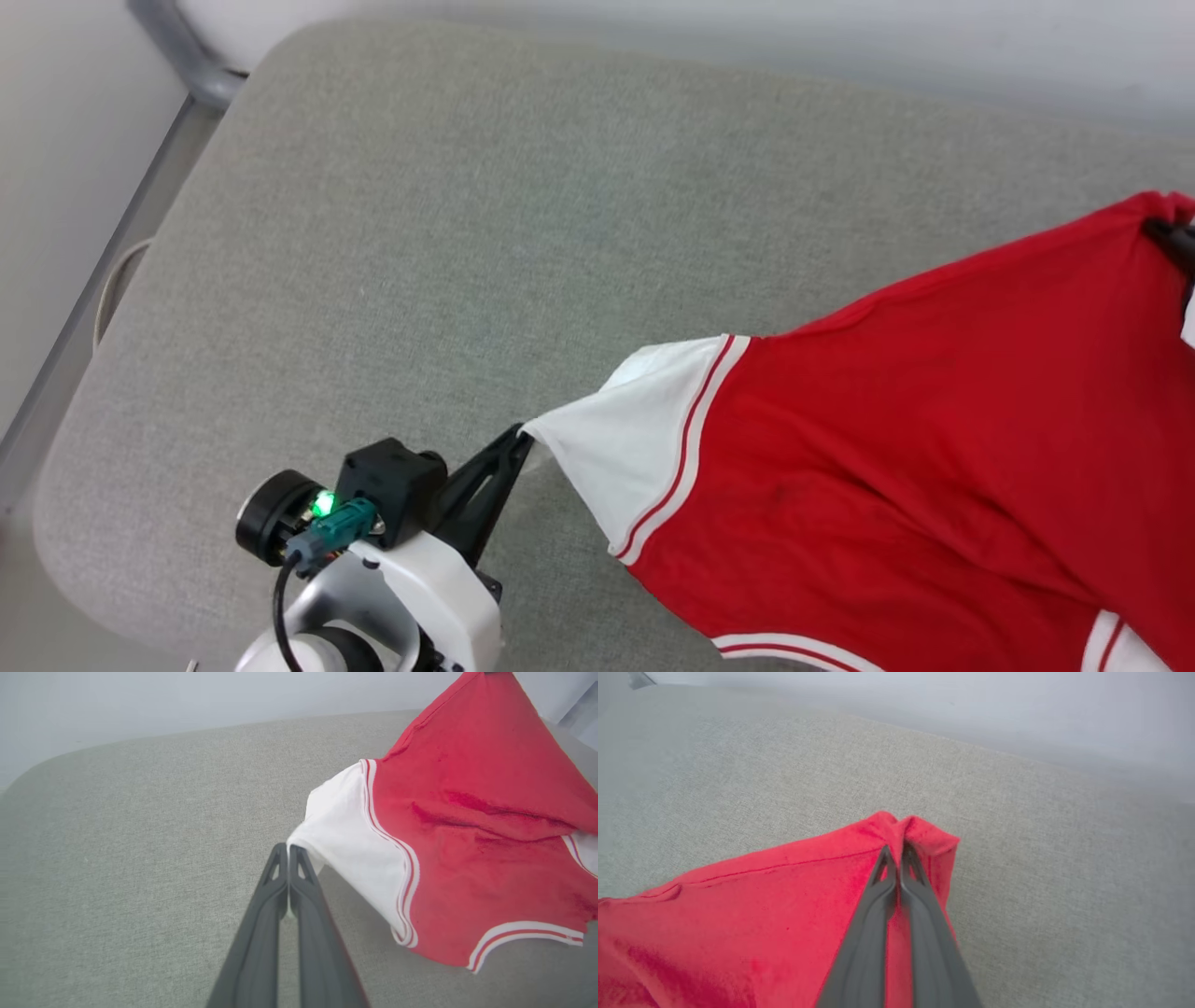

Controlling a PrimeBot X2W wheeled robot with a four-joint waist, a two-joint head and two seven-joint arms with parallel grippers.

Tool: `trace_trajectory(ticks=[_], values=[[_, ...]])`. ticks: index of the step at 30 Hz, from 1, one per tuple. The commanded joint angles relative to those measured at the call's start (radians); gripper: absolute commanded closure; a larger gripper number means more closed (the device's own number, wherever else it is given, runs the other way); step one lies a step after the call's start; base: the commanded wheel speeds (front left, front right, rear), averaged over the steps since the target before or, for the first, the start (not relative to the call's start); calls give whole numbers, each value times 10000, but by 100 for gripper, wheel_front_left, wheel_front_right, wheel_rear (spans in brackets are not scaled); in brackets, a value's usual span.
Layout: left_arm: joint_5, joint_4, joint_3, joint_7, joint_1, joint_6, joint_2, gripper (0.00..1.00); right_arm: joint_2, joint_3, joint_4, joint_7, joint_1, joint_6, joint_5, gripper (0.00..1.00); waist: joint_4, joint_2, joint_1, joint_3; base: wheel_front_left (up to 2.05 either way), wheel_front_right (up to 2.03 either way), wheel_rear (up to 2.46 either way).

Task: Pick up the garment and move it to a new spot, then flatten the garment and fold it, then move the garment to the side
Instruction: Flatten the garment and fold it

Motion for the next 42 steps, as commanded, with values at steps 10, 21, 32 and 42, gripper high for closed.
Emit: trace_trajectory(ticks=[10,21,32,42], values=[[-40,-595,609,128,-454,280,403,100,-221,92,-696,-1078,-62,-4,472,100,-1009,0,0,-1610,0,0,0],[114,-1201,1711,-77,-1684,716,630,100,-67,-370,-2230,-1227,59,-4,523,100,-1761,0,0,-2548,0,0,0],[451,-1665,2668,-115,-3454,1171,769,100,581,-1030,-3663,-877,-152,-4,362,100,-2341,0,0,-2660,0,0,0],[1056,-1554,3084,-280,-5475,1470,807,100,1246,-1698,-4452,-923,-856,-6,140,100,-2609,0,0,-1876,0,0,0]])
